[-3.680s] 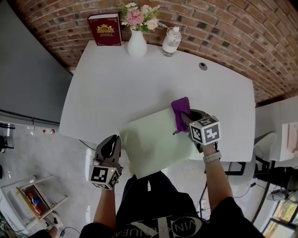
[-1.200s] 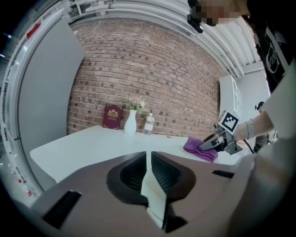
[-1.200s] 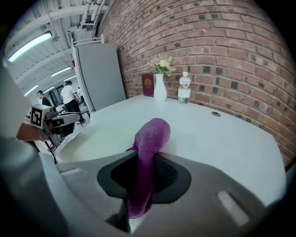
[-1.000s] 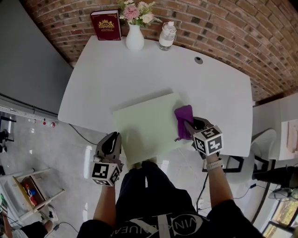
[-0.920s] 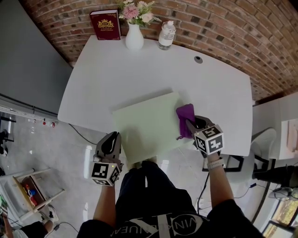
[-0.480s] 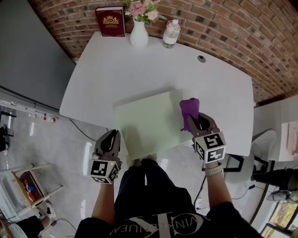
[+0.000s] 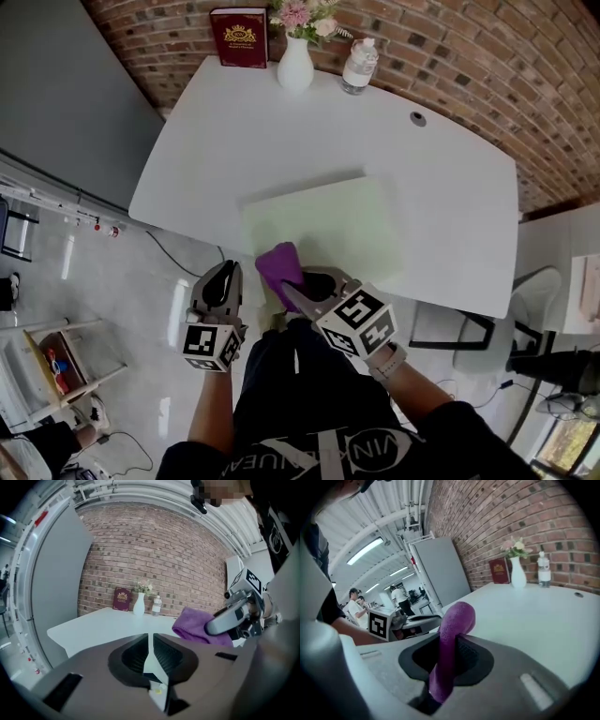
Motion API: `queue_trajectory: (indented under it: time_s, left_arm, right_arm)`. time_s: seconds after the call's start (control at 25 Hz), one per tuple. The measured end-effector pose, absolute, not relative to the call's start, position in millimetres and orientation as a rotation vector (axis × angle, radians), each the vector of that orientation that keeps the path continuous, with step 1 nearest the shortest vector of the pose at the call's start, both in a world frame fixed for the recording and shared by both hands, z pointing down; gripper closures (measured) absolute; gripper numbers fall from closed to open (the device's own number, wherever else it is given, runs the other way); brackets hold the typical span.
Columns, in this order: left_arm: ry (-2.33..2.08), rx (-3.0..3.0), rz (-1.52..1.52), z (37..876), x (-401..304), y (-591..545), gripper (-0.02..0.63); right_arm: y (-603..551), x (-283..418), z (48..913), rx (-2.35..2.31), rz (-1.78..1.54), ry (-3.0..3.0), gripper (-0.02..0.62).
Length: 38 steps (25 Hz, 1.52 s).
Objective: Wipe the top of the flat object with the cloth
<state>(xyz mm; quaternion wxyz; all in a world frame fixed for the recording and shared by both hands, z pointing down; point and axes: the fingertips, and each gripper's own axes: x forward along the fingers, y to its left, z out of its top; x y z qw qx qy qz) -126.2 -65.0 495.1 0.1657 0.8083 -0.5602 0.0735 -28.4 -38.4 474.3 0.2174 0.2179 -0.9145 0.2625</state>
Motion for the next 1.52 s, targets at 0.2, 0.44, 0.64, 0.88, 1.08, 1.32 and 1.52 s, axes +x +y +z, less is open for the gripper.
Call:
queue_trajectory:
  time_s: [0.2,0.44,0.64,0.88,1.08,1.32,1.52]
  left_arm:
    - [-1.644,2.239,0.217,504,-139,-48,0.571]
    - [-1.661,2.221,0.206,506,-139,-45,0.571]
    - [-1.627,2.261,0.211,503,-117,-52,0.571]
    - [-1.598,2.301,0.219,500,-95,-60,0.571]
    - [-1.591,2.319,0.228,498,-80,-60,0.571]
    - [-1.593,2.336,0.213,495,-67,-55,0.571]
    - [-1.57,2.353,0.221,497,-61,-45,0.571]
  right_arm:
    - [-6,-64,502,0.437,0.714,-2.472,0.526]
    - [-12,-35,523,0.5,0.636,-2.406,0.526]
    - [-29,19,525,0.643,0.647,-2.377,0.526]
    - [-47,97,528,0.816,0.623,-2.326,0.526]
    - [-59,165,531,0.969,0.621,-2.267,0.526]
    - [-69,217,533,1.101,0.626,-2.225,0.526]
    - [-70,233,535,1.181,0.602,-2.215,0.526]
